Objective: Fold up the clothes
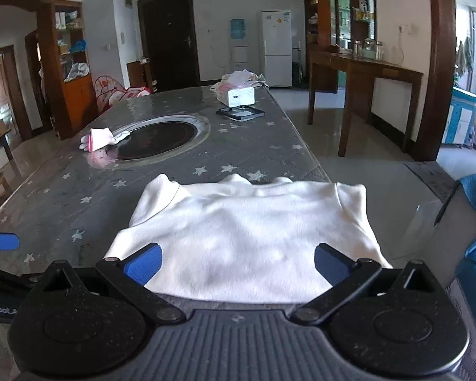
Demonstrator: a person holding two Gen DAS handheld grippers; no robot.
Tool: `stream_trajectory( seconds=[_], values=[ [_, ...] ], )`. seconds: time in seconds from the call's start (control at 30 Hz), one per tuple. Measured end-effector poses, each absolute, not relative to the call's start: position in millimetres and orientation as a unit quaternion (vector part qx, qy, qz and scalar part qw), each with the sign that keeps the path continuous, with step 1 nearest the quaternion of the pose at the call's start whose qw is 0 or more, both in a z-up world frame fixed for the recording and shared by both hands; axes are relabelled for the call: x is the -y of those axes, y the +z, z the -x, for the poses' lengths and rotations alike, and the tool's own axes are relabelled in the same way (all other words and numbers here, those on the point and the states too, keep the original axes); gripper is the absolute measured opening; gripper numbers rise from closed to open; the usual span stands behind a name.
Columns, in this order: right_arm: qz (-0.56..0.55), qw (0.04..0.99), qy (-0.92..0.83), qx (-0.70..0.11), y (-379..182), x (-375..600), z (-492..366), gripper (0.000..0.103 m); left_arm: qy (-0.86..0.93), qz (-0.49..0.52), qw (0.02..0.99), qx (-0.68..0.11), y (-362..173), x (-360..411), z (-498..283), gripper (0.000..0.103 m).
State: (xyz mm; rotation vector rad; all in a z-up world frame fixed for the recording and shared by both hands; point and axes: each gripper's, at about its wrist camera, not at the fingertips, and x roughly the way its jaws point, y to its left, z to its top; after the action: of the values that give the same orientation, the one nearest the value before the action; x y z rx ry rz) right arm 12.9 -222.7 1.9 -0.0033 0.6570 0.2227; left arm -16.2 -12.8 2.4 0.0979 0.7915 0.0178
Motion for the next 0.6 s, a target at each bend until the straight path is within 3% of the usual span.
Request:
stream_trajectory(
  seconds=[0.6],
  values=[
    [-0.019,0.941,0.088,-0.326,-5.5,228.9,25.2,0.103,0.022,-0.049,0.928,-0.369,2.7,14.6,42.0,0.103]
  ],
)
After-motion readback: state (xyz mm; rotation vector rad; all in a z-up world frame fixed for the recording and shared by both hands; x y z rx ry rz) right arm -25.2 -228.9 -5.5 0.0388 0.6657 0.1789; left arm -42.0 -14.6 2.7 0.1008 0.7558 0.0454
